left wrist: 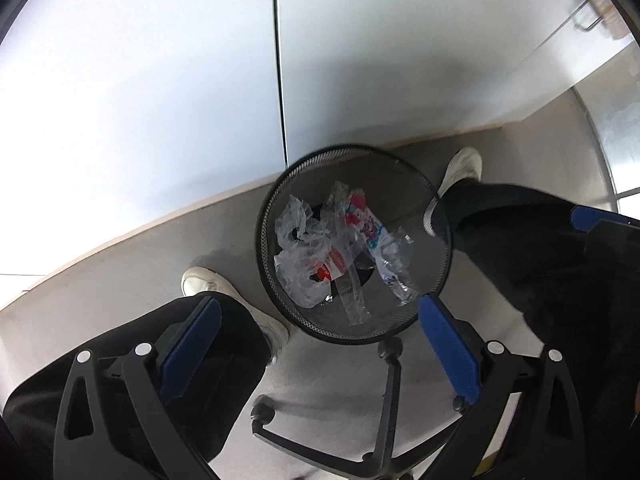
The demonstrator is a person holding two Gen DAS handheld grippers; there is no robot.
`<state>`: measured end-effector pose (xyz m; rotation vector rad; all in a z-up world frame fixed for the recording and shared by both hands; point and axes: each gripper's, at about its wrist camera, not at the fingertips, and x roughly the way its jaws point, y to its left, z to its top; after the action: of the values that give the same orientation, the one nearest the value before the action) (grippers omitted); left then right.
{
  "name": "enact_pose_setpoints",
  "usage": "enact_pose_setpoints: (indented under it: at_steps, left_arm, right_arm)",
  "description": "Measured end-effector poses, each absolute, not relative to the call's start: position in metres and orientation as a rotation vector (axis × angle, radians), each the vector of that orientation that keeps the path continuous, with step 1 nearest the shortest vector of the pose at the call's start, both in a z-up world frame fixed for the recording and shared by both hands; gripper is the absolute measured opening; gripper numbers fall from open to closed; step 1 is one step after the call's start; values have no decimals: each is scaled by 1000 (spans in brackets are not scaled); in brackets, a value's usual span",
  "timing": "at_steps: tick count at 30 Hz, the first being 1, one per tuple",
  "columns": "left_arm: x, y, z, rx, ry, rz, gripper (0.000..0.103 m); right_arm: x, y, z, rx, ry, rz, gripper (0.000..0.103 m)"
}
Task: Collect trash
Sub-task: 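Raise both tools back toward the counter items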
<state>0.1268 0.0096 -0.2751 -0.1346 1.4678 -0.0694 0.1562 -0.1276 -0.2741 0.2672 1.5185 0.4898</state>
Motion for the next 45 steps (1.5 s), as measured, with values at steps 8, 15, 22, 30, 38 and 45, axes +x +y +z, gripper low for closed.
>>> enact_pose_setpoints:
  at_steps: [8,15,22,30,38,45]
  left_arm:
    - [104,11,-200,-130,1302,-45,98]
    - [81,17,-139,-139,1172,-19,98]
    - [52,20,-92,-158,1082,-22,98]
    - [32,35,-37,-166,970,7,98]
    - [47,63,23,-123,838,55,98]
    - [103,76,64,-63,801,60,99]
  right_arm:
    - [128,-130,-189,231,1338,544,100]
    - [98,-130,-117,216,1183,589,100]
    - [68,-131,-67,198,1078,624,100]
    - [48,-135,-16,165,967,651,100]
    - [69,-139,33,130,870,660,99]
    - [139,-138,63,133,858,650,100]
